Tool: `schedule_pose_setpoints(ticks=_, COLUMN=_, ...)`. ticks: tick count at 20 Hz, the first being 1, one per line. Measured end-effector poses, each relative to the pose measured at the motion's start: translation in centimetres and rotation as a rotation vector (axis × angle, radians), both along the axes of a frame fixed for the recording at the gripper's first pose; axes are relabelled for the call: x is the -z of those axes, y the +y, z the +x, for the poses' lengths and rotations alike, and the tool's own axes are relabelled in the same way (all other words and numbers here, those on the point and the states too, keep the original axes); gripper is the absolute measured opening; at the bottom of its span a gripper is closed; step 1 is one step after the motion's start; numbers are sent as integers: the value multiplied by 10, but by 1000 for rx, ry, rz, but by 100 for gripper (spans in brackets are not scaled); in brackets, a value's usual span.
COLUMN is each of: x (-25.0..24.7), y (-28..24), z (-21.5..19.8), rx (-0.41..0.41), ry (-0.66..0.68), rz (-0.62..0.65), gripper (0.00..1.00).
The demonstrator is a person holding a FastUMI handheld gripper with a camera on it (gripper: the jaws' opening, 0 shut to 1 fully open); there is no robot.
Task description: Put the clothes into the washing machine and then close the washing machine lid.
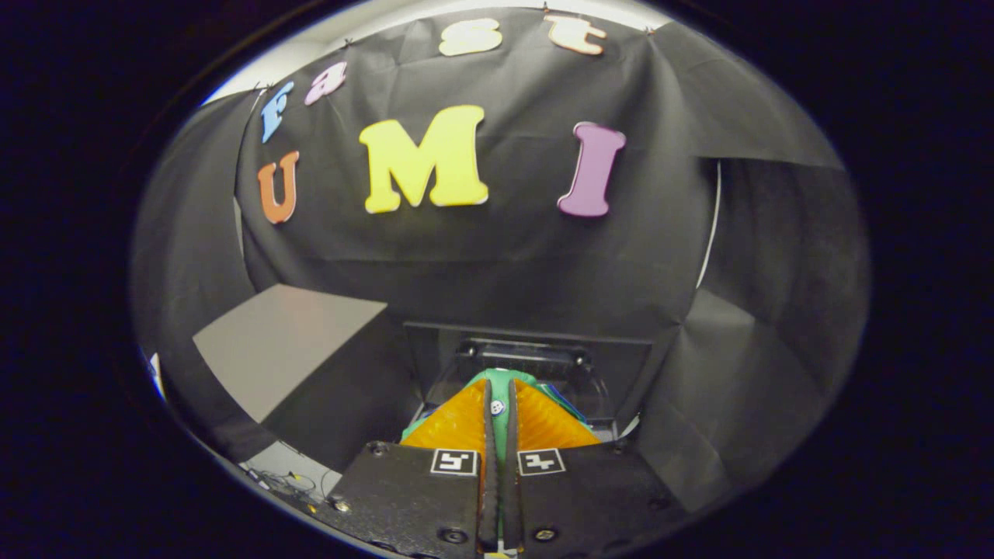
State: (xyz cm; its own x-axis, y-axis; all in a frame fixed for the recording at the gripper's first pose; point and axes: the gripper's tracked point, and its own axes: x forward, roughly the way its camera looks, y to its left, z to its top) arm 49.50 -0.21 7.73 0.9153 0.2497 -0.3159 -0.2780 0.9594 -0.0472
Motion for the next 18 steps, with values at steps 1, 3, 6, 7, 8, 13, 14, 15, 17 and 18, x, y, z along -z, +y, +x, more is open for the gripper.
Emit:
schedule_pose_setpoints(ticks=1, x=14, y=3, z=7, rx=-14, ry=21, rz=-25, gripper=6)
schedule_pose_setpoints(ticks=3, x=43, y=12, z=18, rx=-45, ry=68, rz=-56, gripper=6)
schedule_pose_setpoints(ticks=6, x=82, y=15, z=37, rx=-61, ry=140, rz=-91, gripper=6)
schedule_pose_setpoints(ticks=7, x=95, y=18, z=42, rx=-65, ry=164, rz=-99, gripper=6)
schedule_pose_setpoints(ticks=8, x=109, y=19, z=46, rx=-65, ry=187, rz=-111, gripper=6)
schedule_pose_setpoints(ticks=13, x=169, y=13, z=56, rx=-45, ry=310, rz=-162, gripper=6)
schedule_pose_setpoints(ticks=14, x=180, y=12, z=58, rx=-38, ry=336, rz=-167, gripper=6)
schedule_pose_setpoints(ticks=15, x=192, y=10, z=57, rx=-30, ry=365, rz=-169, gripper=6)
schedule_pose_setpoints(ticks=17, x=212, y=3, z=56, rx=-5, ry=422, rz=-168, gripper=6)
schedule_pose_setpoints(ticks=18, x=223, y=5, z=55, rx=7, ry=453, rz=-161, gripper=6)
